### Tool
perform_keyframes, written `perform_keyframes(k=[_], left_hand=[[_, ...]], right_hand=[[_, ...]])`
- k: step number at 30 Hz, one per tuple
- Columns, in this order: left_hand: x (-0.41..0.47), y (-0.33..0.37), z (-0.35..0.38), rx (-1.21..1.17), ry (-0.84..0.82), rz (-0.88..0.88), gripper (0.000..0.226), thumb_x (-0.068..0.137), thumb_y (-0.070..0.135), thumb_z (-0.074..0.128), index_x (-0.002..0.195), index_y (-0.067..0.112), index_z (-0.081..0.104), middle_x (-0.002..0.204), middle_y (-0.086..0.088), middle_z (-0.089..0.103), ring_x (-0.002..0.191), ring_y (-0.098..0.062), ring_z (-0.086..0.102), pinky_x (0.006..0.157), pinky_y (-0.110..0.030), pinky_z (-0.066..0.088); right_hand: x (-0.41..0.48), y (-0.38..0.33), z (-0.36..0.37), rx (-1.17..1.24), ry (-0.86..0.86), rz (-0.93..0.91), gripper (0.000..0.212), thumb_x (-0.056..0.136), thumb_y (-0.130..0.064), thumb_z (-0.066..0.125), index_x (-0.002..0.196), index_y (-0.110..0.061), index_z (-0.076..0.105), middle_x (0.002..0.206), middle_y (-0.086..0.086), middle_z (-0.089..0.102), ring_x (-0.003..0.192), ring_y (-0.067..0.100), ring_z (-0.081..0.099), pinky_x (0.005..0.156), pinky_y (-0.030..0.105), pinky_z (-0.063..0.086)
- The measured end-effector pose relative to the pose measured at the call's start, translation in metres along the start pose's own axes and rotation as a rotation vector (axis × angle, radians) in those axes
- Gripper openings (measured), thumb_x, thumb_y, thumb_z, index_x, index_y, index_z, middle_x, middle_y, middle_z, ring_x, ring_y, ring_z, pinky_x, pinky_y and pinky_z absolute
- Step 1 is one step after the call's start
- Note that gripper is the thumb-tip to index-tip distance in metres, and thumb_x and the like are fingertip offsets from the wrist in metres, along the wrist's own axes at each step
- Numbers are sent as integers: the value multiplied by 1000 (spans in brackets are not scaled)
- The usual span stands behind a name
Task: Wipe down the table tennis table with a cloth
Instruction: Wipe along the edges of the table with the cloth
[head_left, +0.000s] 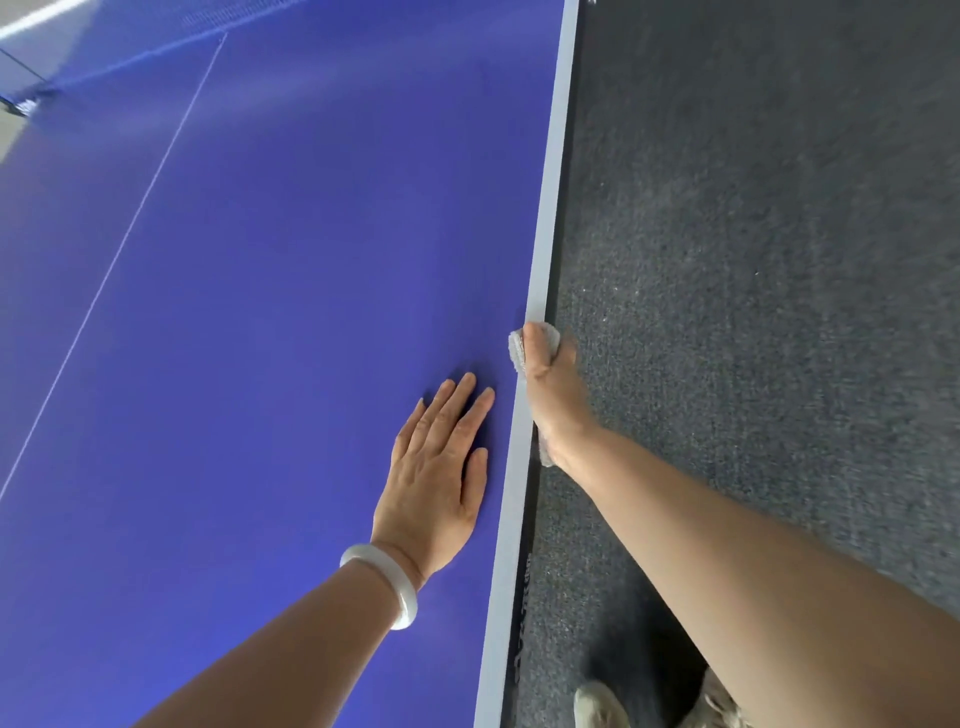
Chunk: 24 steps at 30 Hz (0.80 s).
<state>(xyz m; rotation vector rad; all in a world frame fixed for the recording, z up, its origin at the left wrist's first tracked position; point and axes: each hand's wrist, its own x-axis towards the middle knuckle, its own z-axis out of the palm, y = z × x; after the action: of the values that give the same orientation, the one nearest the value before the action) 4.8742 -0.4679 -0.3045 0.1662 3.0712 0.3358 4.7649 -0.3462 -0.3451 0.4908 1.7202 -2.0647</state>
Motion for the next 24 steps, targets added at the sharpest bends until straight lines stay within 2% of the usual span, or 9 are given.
perform_keyframes(k=[3, 5, 8, 12, 14, 17, 19, 22, 24], left_hand=[[-3, 0, -1, 5, -22, -14, 51, 101, 26, 32, 151, 19, 34, 161, 4, 23, 150, -11, 15, 122, -39, 14], [-1, 2, -4, -1, -41, -33, 52, 100, 26, 31, 151, 19, 34, 161, 5, 23, 150, -12, 16, 122, -38, 14], [0, 9, -9, -2, -75, -48, 52, 98, 25, 31, 150, 20, 35, 160, 3, 25, 149, -14, 18, 119, -39, 16], [28, 4, -18, -47, -54, -63, 42, 94, 27, 37, 134, 25, 49, 143, 9, 43, 125, -15, 43, 102, -31, 30], [70, -4, -25, -74, -1, -86, 38, 94, 27, 38, 128, 23, 54, 137, 9, 47, 117, -15, 46, 101, -21, 26], [148, -14, -29, -125, 106, -176, 39, 96, 20, 42, 132, 15, 54, 141, 2, 48, 125, -20, 45, 107, -21, 21], [204, -18, -27, -145, 125, -203, 41, 99, 12, 46, 139, 11, 49, 149, -1, 43, 135, -20, 39, 111, -28, 23], [279, -23, -23, -110, 92, -145, 48, 101, 13, 46, 148, 10, 39, 158, -1, 30, 146, -18, 26, 117, -30, 17], [319, -25, -22, -72, 76, -85, 49, 103, 18, 43, 151, 11, 34, 160, -1, 26, 149, -18, 19, 118, -29, 13]], right_hand=[[-4, 1, 0, -5, -10, -16, 41, 101, -50, 44, 123, -15, 41, 92, -16, 55, 66, -23, 55, 55, -1, 38], [-3, 1, -1, 27, -15, -28, 38, 101, -45, 47, 120, -12, 44, 92, -11, 60, 65, -21, 56, 58, -1, 39], [-1, -1, -2, 42, -40, -32, 20, 102, -40, 47, 106, -21, 43, 87, -6, 61, 63, -14, 58, 59, 4, 42], [7, -3, 0, 82, -50, -82, 42, 90, -51, 49, 102, -11, 43, 81, 0, 58, 62, 0, 56, 66, 19, 45], [19, -6, 2, 78, -31, -94, 44, 92, -53, 51, 100, -10, 45, 82, 3, 60, 64, 2, 58, 65, 19, 47], [52, -20, 3, 47, -4, -52, 27, 98, -42, 51, 101, -16, 47, 90, 4, 64, 74, 3, 63, 65, 11, 44], [83, -41, 2, -10, 11, -44, 30, 99, -43, 48, 111, -15, 47, 105, 10, 64, 92, 15, 64, 74, 18, 47], [130, -68, 2, 34, 13, -59, 41, 100, -40, 48, 120, -4, 47, 109, 15, 62, 92, 20, 59, 88, 32, 49], [149, -80, 3, 41, 11, -56, 42, 100, -41, 48, 122, -6, 47, 104, 6, 63, 85, 9, 59, 80, 20, 48]])
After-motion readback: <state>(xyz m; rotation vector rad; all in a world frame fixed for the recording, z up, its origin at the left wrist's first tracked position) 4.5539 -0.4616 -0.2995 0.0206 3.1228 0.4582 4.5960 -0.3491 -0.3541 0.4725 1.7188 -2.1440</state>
